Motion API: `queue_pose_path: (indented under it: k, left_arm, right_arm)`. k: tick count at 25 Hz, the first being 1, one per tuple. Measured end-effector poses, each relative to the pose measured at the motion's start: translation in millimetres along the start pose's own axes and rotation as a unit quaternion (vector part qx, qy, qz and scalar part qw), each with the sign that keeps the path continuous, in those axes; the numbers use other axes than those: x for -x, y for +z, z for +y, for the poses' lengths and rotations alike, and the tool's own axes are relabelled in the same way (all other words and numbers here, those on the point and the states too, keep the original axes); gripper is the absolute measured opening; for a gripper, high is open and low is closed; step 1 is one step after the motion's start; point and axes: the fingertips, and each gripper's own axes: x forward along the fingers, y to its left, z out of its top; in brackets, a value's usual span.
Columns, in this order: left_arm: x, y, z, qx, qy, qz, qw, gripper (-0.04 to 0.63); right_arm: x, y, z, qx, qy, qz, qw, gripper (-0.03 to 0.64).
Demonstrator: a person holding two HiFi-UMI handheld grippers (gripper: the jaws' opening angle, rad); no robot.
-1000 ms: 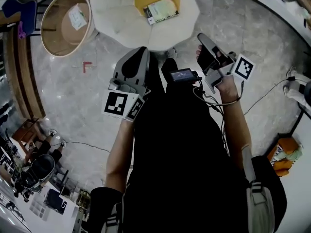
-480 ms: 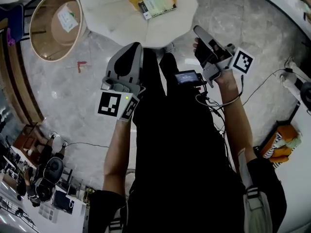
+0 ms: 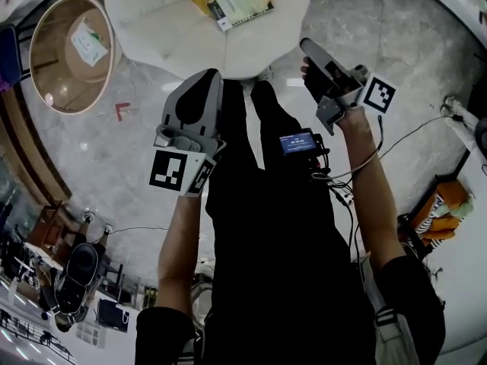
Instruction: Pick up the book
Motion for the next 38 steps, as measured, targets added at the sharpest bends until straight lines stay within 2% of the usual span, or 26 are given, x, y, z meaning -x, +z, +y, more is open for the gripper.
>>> queue_pose_path:
  k: [4,10,22,32,38]
  left_arm:
    - [-28,-21,14,0.006,-0.005,0.017,0.9998,0.014]
    - [-72,-62,41,0.033,0.002,0.022,0.9992,0.014]
    - [-137,-116,83,0.033,0.002,0.04,0.9987,0.014]
    - [-184,-165,101,0.022,-0.013,0.065,0.9976,0.014]
    - [-205,-187,112,0.038,-0.016,0.083,0.9957,0.014]
  right_arm:
    - [-16,5,-42,-0.005,-0.007,0.01,1.0,0.092]
    - [-46,6,-111,-0.018,-0.015,0.02,1.0,0.111]
    - [-74,3,-246,-0.014,-0.05,0.085,0.995,0.173]
    - [-98,4,-347,-0.029,-0.059,0.087,0.994,0.231]
    - [-107,-1,-400,-0.025,-0.078,0.086,0.993,0.264]
